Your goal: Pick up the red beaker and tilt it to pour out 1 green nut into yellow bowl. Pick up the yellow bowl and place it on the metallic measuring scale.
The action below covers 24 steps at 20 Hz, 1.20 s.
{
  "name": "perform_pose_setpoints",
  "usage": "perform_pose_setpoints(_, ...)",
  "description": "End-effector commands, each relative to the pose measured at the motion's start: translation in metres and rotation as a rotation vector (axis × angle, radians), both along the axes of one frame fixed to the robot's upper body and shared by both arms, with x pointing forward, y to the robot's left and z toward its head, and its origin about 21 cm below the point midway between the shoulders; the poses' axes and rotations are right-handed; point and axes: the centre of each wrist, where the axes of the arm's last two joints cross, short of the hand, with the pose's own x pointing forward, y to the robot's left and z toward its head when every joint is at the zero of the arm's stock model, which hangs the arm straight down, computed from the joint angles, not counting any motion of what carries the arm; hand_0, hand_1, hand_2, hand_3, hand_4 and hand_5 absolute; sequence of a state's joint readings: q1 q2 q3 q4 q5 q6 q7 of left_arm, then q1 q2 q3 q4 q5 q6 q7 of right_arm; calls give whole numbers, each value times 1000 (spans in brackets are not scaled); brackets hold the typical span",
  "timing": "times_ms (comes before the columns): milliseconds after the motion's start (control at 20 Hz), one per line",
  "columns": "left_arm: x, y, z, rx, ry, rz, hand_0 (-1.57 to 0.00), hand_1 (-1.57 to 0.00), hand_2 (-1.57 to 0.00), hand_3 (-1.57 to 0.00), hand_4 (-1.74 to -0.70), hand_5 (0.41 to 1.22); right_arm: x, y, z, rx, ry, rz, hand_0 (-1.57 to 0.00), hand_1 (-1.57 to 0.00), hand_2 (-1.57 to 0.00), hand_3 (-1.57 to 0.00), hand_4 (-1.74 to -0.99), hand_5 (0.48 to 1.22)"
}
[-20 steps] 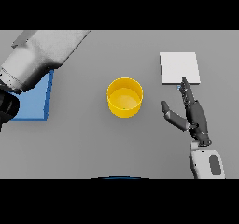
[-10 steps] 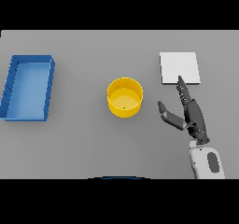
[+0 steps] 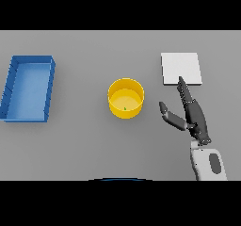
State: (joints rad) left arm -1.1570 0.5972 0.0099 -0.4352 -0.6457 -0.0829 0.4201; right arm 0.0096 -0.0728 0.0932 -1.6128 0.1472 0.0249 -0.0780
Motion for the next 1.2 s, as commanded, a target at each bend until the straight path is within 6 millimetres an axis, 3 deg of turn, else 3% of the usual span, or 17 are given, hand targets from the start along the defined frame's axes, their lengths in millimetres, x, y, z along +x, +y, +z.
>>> perform_pose_setpoints(0, -3, 5, -10, -42, -2, 20, -1571, -1570, -1570, -1418, -1739, 1221, 0, -1, 1, 0, -6, 1, 1, 1, 1, 1, -1307, 677)
perform_pose_setpoints(200, -23, 22, -54, -141, 13, 120, -1571, -1571, -1571, -1508, -1740, 1221, -3, -5, -3, -8, -3, 6, 1, 1, 1, 1, -1304, 700)
perform_pose_setpoints(550, -61, 24, -78, -178, -21, 138, -1571, -1571, -1571, -1340, -1738, 1221, -2, -2, -4, -33, 3, 4, 1, 1, 1, 1, -1327, 724)
perform_pose_setpoints(650, -66, 19, -85, -192, -25, 156, -1571, -1571, -1571, -1319, -1737, 1146, -3, 0, -4, -21, 3, 4, 1, 1, 1, 1, -1335, 725)
perform_pose_setpoints(800, -76, 14, -95, -201, -6, 127, -1571, -1571, -1571, -1442, -1588, 962, -2, 1, -4, -32, -5, 3, 1, 1, 1, 1, -1326, 728)
perform_pose_setpoints(950, -86, 14, -98, -229, 18, 91, -1571, -1571, -1571, -935, -1253, 810, -4, 4, -2, -30, -15, 4, 1, 1, 1, 1, -1327, 730)
perform_pose_setpoints(1000, -88, 12, -97, -267, 23, 66, -1571, -1520, -1410, -852, -1135, 779, -4, 1, -3, -35, -7, 7, 1, 1, 1, 1, -1325, 731)
perform_pose_setpoints(1050, -90, 10, -93, -310, 29, 32, -1437, -1291, -1163, -715, -1046, 757, -3, 4, -3, -41, -2, 7, 1, 1, 1, 1, -1320, 731)
perform_pose_setpoints(1150, -93, 11, -91, -345, 53, 1, -982, -830, -747, -464, -922, 716, -3, 4, -1, -32, -15, 7, 1, 1, 1, 1, -1321, 727)
